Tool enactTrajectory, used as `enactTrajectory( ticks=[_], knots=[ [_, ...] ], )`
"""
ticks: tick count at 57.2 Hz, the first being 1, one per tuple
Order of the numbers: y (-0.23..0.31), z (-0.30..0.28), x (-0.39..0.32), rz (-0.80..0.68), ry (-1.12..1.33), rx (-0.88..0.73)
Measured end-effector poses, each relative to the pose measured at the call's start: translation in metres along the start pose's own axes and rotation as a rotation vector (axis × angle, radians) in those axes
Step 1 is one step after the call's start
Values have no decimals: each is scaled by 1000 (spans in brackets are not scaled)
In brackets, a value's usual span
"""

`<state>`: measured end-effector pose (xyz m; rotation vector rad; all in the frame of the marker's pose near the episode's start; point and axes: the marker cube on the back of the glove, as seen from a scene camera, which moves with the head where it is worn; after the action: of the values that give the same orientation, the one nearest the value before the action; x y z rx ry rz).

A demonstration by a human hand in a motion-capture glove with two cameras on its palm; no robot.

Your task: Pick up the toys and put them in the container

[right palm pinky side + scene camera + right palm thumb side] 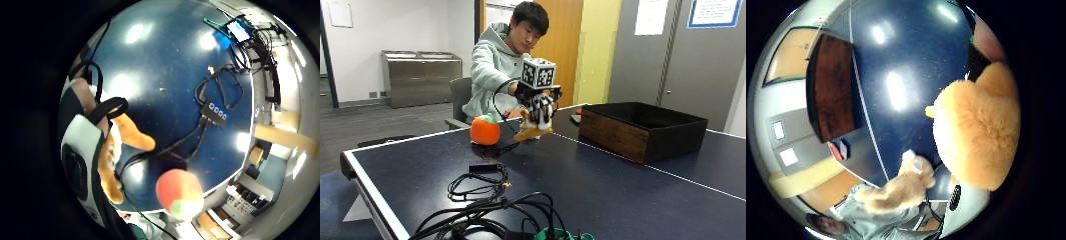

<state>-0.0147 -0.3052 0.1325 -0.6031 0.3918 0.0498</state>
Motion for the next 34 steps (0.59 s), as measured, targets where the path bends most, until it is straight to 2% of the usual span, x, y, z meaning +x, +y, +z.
enactTrajectory(
  ticks=[8, 19, 25, 30, 32, 34],
  knots=[
    [27, -62, -51, -144, -9, 87],
    [55, -123, -167, -360, -124, 271],
    [15, -135, -186, -368, -34, 478],
    [57, -126, -270, -482, -234, 525],
    [55, -119, -281, -543, -212, 590],
    [43, -113, -283, -521, -198, 637]
  ],
)
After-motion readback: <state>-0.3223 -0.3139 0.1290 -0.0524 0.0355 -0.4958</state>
